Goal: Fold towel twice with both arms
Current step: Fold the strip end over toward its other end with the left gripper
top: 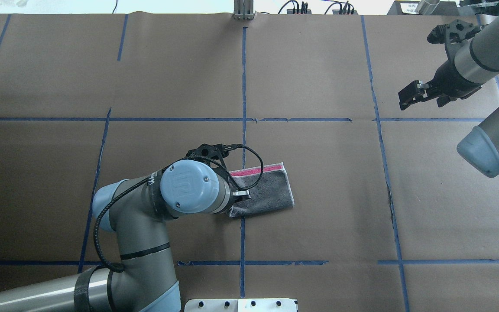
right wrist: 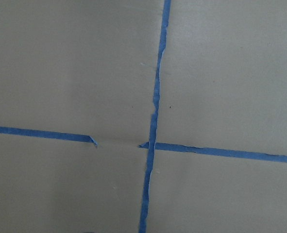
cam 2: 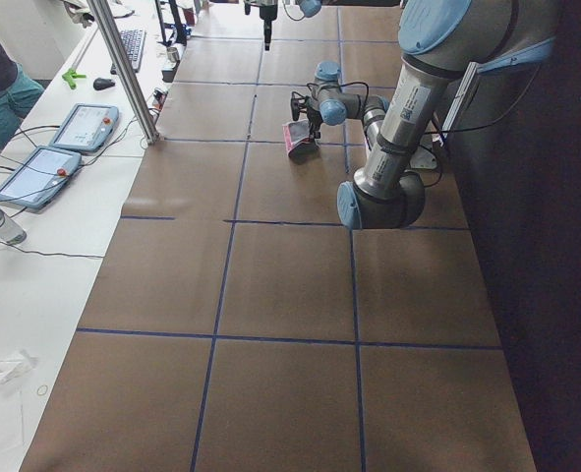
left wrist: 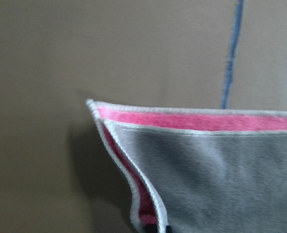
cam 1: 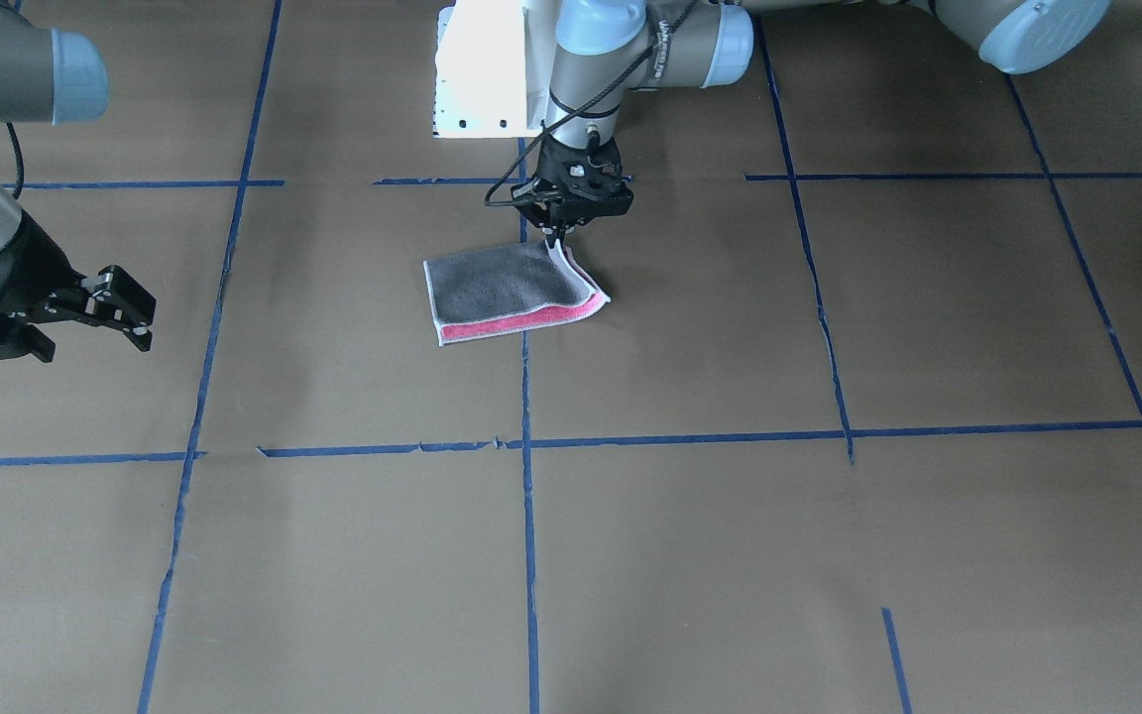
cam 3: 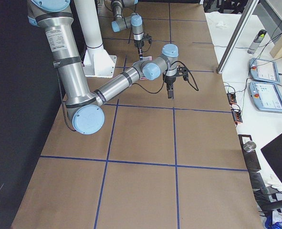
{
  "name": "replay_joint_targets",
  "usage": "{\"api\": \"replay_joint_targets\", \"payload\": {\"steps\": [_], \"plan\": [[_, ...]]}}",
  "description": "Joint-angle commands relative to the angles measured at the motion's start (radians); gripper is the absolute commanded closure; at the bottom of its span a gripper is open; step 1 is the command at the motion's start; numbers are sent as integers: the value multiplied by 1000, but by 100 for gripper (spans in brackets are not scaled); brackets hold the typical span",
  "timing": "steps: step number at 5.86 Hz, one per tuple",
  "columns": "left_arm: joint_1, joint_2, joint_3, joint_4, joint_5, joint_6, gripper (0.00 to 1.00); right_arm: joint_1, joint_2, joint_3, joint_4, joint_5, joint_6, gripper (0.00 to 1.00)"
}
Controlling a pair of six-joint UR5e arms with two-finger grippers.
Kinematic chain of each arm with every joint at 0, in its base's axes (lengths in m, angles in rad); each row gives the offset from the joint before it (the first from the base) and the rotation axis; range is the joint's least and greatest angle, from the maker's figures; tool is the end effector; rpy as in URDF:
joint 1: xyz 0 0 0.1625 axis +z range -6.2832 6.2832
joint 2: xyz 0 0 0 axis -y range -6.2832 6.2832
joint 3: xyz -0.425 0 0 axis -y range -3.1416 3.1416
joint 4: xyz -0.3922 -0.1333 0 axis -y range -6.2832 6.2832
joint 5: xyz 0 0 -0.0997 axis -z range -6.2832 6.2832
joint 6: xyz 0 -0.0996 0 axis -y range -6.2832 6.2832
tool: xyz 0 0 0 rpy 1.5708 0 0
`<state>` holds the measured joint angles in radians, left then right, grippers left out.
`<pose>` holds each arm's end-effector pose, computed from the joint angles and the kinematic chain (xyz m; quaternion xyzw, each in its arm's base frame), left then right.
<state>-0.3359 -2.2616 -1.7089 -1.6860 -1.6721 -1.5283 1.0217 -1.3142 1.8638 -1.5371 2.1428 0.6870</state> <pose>0.5962 -0.3387 0.1783 0.0411 0.4545 -0.1072 0.8833 -0.2306 -0.5290 0.3837 0.0683 -0.3801 -0.0176 0.9223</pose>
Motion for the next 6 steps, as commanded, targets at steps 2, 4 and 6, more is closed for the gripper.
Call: {"api": "replay_joint_targets", "payload": {"steps": [2, 4, 6], "plan": [[6, -192, 198, 5, 41, 4, 100, 26, -28, 0, -2, 6, -41, 0], [11, -269, 292, 2, 61, 32, 100, 26, -30, -1, 0, 5, -41, 0], [14, -291, 319, -1, 60, 62, 100, 28, -30, -2, -2, 3, -41, 0]]}}
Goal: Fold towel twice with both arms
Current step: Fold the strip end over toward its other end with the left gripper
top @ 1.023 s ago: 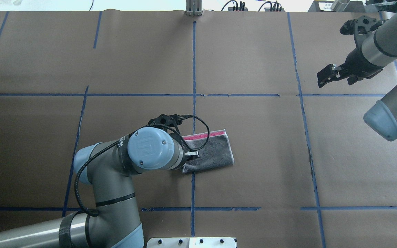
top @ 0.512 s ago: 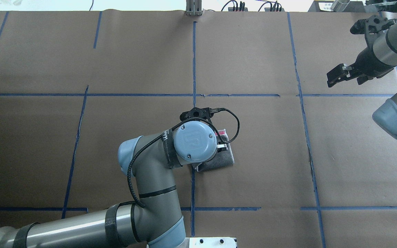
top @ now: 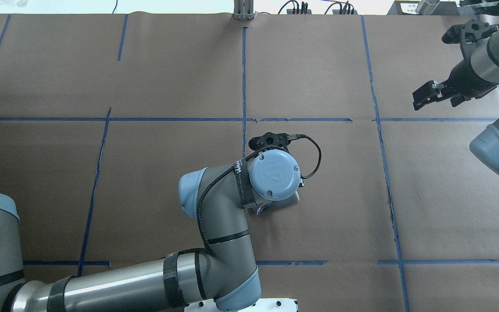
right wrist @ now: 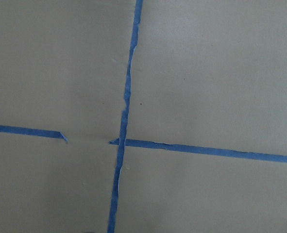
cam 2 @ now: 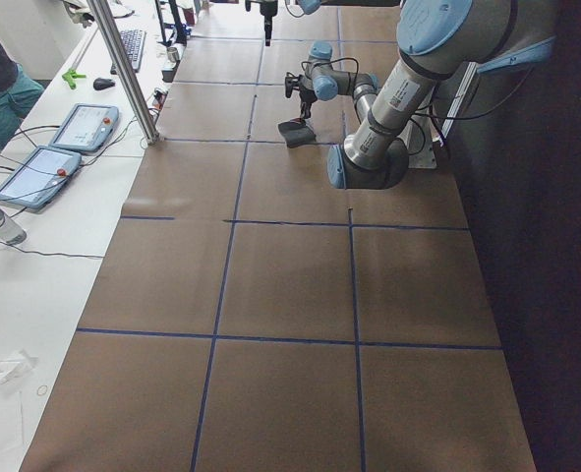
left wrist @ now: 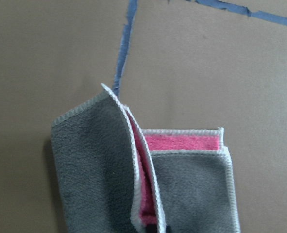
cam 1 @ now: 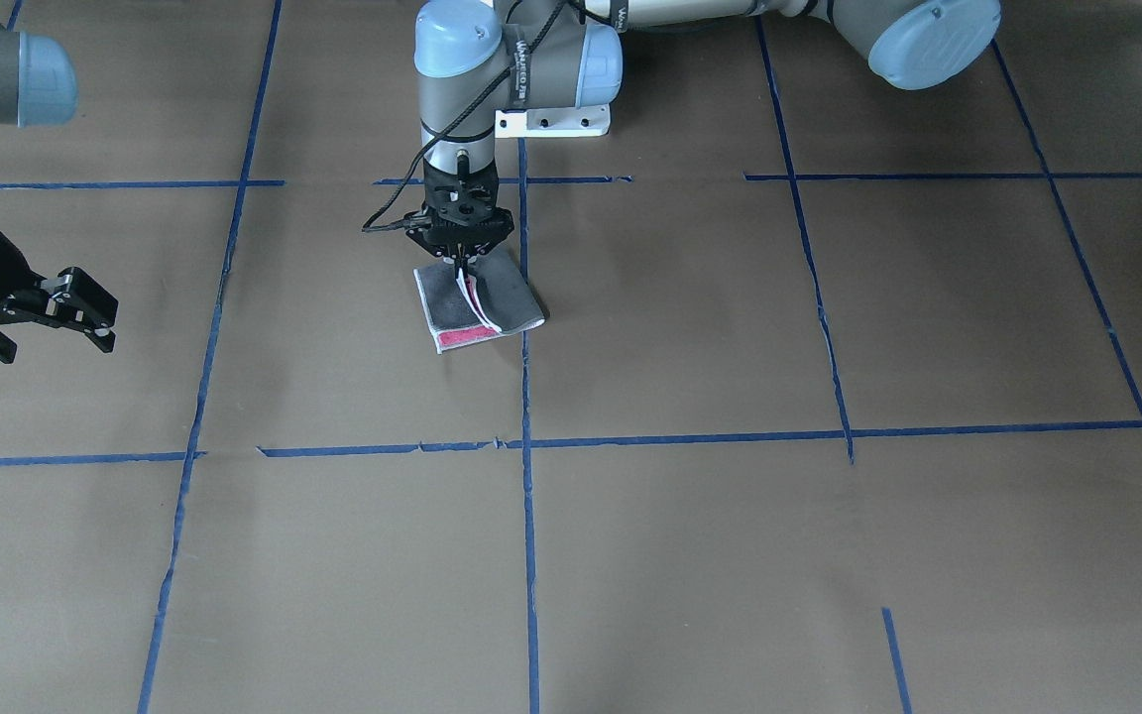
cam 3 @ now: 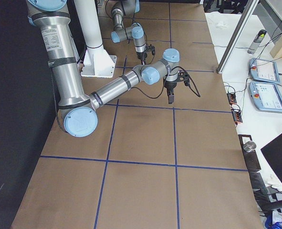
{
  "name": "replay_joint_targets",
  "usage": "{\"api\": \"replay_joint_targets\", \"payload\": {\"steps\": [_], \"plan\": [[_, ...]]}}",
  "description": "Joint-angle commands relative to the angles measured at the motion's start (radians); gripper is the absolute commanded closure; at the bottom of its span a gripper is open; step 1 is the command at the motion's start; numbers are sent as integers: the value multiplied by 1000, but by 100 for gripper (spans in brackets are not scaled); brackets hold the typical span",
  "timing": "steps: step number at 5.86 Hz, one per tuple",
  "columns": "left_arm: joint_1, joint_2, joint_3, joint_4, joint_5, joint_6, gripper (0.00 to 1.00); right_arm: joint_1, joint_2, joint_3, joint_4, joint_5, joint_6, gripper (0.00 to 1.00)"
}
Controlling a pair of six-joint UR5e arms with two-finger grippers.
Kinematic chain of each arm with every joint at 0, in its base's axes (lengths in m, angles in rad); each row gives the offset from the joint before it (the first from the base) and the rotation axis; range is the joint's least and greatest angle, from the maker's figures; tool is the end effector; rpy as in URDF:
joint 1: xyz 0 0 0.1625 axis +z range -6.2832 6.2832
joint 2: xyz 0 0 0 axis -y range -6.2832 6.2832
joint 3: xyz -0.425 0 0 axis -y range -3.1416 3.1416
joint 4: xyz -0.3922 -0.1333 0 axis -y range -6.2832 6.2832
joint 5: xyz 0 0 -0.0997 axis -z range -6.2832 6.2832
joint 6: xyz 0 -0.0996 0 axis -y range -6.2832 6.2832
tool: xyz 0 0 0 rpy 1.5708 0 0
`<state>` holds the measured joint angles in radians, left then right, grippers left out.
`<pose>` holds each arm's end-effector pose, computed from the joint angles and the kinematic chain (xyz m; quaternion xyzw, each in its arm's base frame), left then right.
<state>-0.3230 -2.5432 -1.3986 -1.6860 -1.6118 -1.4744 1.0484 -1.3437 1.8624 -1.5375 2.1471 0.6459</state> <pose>0.6835 -0.3650 0.1021 0.0740 0.4359 -0.0924 0.8922 -0.2134 -0.5291 0.4010 0.0672 -0.3722 -0.0204 0.9255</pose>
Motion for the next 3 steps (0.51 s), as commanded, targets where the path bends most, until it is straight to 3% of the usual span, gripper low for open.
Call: {"api": "replay_joint_targets", "payload": {"steps": [1, 3], "plan": [[1, -12, 7, -3, 0, 23, 99, 5, 0, 0, -1, -1, 0, 0], [1, -37, 16, -4, -4, 69, 98, 7, 1, -2, -1, 0, -2, 0]]}}
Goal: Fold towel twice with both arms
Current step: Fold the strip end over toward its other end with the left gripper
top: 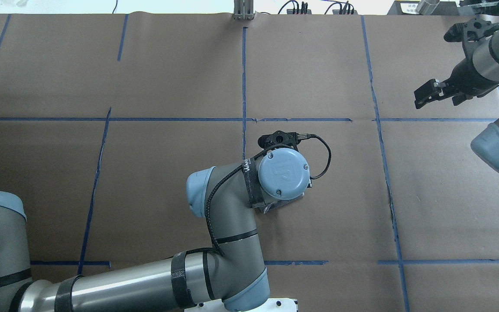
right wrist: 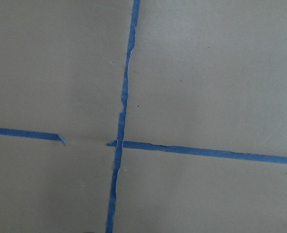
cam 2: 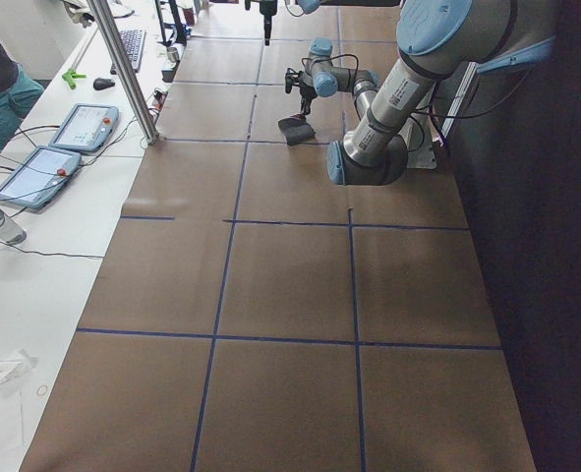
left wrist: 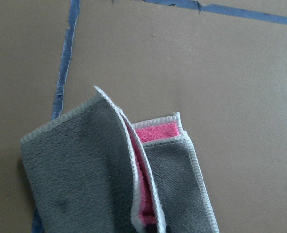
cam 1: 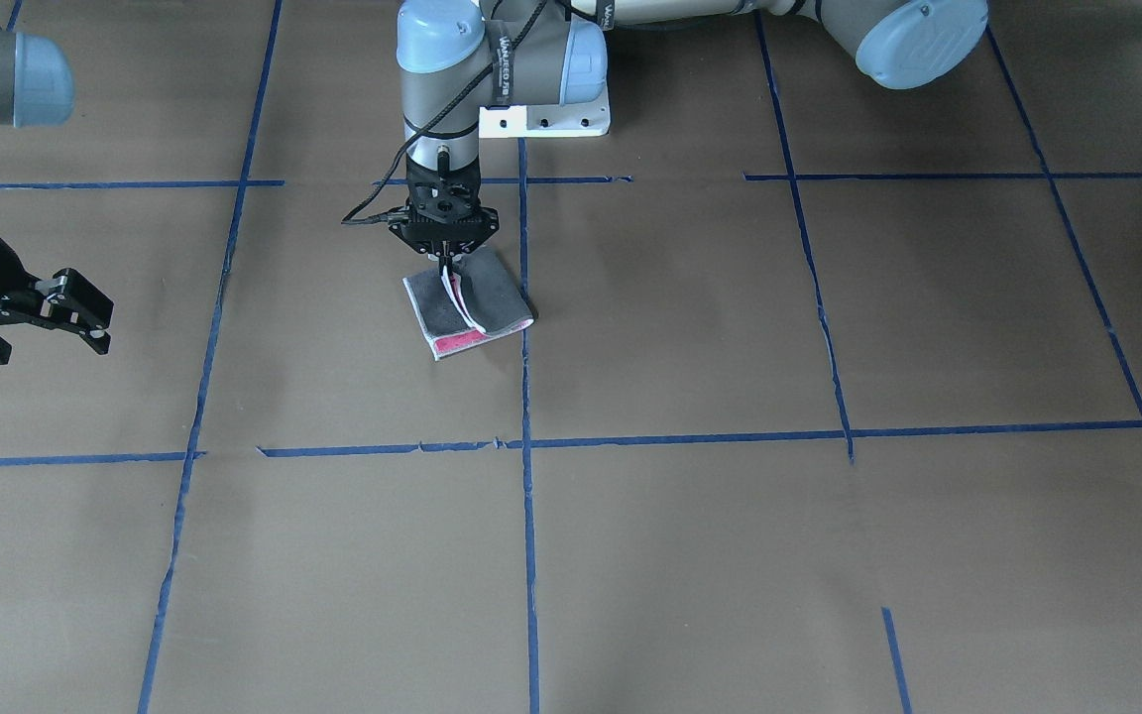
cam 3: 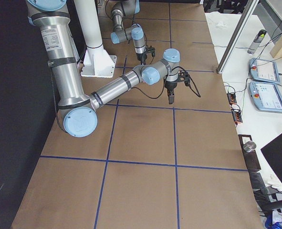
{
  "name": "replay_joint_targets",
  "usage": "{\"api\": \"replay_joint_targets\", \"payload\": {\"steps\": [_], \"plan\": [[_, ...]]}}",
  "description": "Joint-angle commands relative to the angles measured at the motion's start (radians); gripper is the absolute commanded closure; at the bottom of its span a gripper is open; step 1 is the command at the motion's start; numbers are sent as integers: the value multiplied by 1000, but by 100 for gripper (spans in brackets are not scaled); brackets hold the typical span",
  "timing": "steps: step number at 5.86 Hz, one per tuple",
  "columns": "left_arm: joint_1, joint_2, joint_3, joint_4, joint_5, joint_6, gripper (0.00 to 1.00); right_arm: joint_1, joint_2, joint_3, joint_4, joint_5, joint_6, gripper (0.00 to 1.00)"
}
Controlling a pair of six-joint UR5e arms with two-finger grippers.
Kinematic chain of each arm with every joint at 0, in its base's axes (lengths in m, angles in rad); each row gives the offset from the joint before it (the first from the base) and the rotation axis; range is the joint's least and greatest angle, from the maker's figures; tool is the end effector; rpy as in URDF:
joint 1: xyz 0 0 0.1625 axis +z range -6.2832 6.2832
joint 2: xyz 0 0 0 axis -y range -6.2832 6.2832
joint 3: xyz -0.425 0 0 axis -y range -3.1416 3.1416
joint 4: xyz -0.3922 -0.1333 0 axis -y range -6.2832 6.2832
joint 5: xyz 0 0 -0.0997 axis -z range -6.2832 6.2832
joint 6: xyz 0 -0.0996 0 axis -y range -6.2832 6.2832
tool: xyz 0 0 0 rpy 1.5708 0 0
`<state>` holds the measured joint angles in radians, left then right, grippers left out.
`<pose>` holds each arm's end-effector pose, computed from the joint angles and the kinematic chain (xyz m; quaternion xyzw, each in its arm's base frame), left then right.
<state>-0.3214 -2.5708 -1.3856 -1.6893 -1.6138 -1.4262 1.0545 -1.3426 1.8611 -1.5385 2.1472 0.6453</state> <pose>0.6860 -0.3644 0.0859 0.0852 0.4421 -0.0692 0.8902 -0.2104 -0.5308 0.4011 0.0679 -0.3717 -0.0177 0.9257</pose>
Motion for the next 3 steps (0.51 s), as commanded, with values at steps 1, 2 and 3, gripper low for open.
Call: {"api": "replay_joint_targets", "payload": {"steps": [1, 2, 3], "plan": [[-1, -17, 13, -3, -1, 23, 96, 1, 0, 0, 0, 0, -1, 0], [1, -40, 40, -4, -1, 21, 92, 1, 0, 0, 0, 0, -1, 0], [-1, -51, 43, -7, -1, 14, 66, 1, 0, 0, 0, 3, -1, 0]]}}
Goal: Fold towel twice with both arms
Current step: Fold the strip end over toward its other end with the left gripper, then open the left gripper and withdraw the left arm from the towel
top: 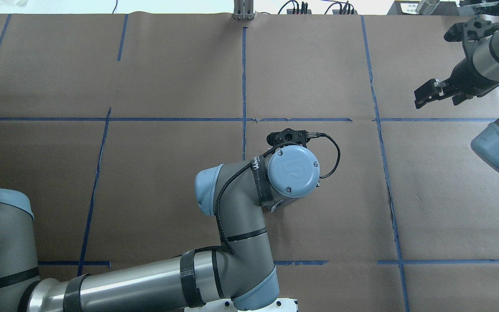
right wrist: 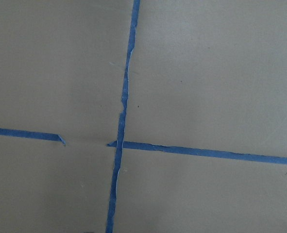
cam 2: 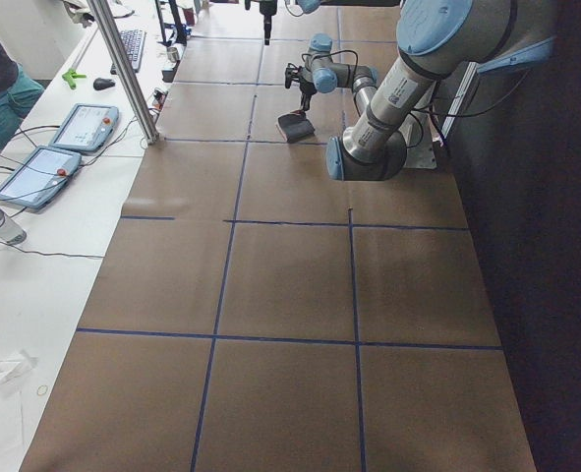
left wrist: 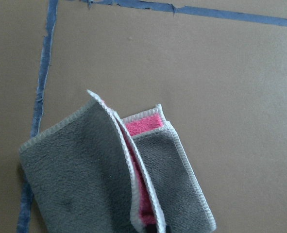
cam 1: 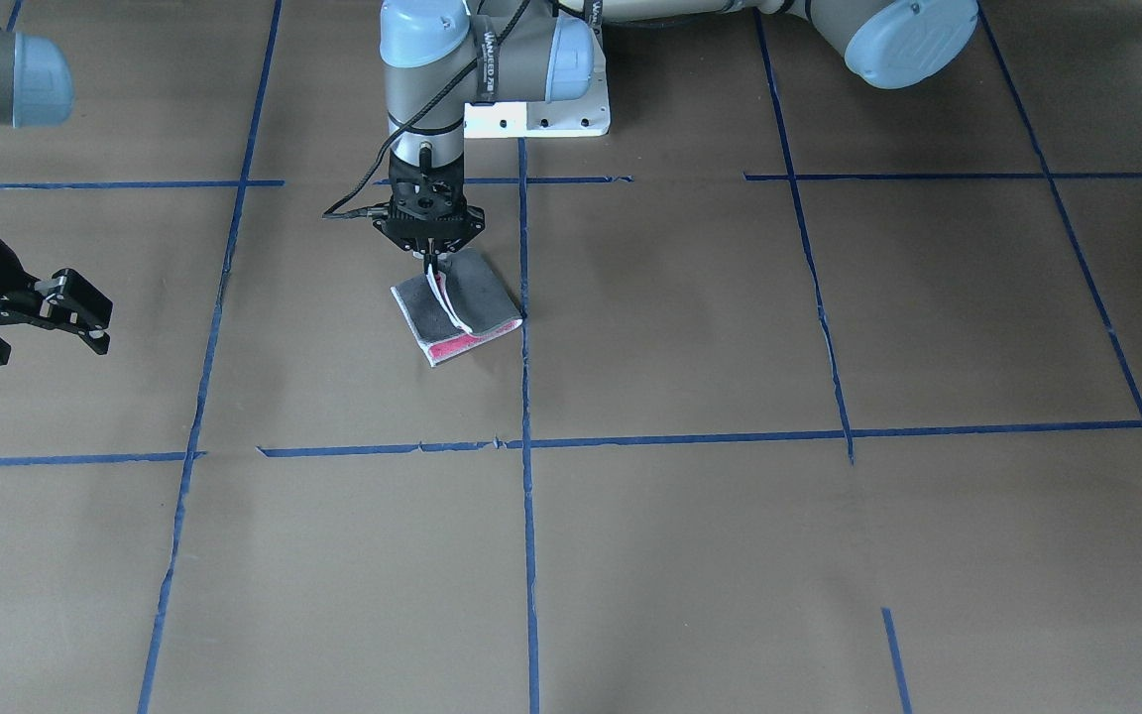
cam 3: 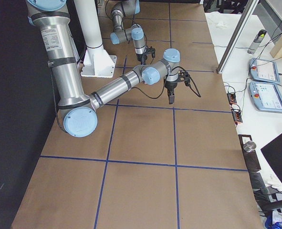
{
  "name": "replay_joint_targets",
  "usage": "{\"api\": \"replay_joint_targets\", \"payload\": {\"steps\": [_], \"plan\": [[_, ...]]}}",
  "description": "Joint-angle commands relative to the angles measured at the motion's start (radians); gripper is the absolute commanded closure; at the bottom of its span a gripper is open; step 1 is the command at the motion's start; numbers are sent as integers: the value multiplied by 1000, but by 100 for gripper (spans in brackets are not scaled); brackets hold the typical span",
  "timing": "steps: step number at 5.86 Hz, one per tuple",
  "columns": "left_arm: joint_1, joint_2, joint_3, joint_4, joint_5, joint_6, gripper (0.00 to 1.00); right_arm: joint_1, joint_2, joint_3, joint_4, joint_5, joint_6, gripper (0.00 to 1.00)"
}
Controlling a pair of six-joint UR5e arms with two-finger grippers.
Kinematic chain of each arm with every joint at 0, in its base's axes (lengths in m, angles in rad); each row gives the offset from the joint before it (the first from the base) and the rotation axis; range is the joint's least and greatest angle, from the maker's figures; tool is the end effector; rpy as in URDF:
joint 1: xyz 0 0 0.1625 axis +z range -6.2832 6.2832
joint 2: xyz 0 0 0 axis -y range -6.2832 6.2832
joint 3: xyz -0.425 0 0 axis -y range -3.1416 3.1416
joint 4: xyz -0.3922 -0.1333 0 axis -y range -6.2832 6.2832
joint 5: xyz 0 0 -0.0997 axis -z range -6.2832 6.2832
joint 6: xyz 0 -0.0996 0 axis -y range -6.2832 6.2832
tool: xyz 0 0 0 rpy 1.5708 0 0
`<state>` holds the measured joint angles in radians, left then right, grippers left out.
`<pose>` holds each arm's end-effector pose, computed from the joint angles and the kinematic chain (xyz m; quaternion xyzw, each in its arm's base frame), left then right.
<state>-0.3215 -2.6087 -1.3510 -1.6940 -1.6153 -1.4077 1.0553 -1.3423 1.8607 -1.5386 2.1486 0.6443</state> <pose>0.6930 -0.3666 0.0702 0.0895 0.4449 -0.0604 0.8891 -0.2102 -0.5310 0.4011 0.0677 -0.3721 -0.0179 0.9255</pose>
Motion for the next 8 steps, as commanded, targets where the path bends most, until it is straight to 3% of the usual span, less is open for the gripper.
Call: {"api": "replay_joint_targets", "payload": {"steps": [1, 3, 5, 6, 8], "plan": [[-2, -28, 12, -3, 0, -19, 2, 0, 0, 0, 0, 2, 0, 0], [-14, -48, 16, 5, -9, -24, 0, 0, -1, 2, 2, 4, 0, 0], [-100, -38, -11, 78, -169, 60, 0, 2, -1, 2, 2, 7, -15, 0], [-128, 17, -128, 182, -182, 155, 0, 14, -3, 2, -2, 7, -37, 0], [-267, 311, -479, 328, -305, 434, 0, 104, -56, 0, -12, 43, -217, 0]]}}
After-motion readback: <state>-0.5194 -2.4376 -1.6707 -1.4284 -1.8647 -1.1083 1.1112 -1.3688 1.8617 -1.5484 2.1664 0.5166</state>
